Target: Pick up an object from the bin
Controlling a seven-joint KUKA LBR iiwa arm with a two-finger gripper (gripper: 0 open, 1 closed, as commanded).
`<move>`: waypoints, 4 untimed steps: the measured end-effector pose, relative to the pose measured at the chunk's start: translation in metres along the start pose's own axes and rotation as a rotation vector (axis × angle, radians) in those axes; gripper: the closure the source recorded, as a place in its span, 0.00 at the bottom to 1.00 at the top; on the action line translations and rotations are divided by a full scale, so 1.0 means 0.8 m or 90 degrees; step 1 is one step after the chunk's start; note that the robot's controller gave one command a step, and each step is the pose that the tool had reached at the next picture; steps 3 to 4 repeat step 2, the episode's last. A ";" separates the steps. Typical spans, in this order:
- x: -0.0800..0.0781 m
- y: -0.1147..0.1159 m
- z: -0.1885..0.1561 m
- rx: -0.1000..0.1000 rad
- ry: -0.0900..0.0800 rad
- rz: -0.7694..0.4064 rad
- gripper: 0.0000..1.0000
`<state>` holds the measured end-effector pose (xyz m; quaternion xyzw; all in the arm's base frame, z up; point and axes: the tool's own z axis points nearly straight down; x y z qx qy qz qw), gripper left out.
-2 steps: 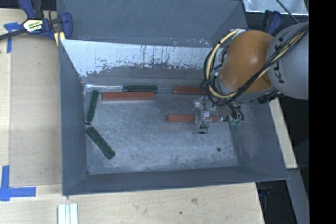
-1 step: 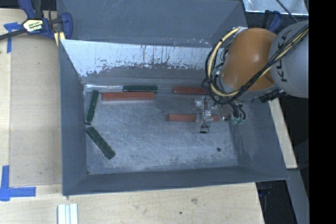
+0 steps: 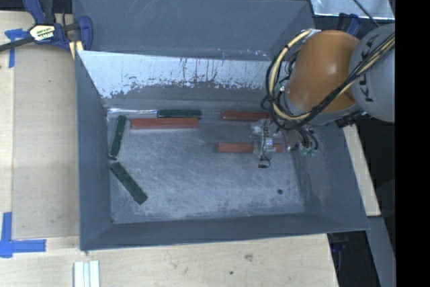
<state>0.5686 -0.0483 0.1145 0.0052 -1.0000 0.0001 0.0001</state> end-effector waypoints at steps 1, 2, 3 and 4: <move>-0.001 0.000 -0.017 0.000 -0.001 0.000 1.00; -0.001 0.000 -0.036 0.000 -0.001 0.001 1.00; -0.001 0.000 -0.036 0.000 -0.001 0.001 1.00; -0.001 0.000 -0.036 0.000 -0.001 0.001 1.00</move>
Offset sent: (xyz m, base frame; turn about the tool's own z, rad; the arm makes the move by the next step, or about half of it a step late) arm 0.0002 0.0001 0.0618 0.0000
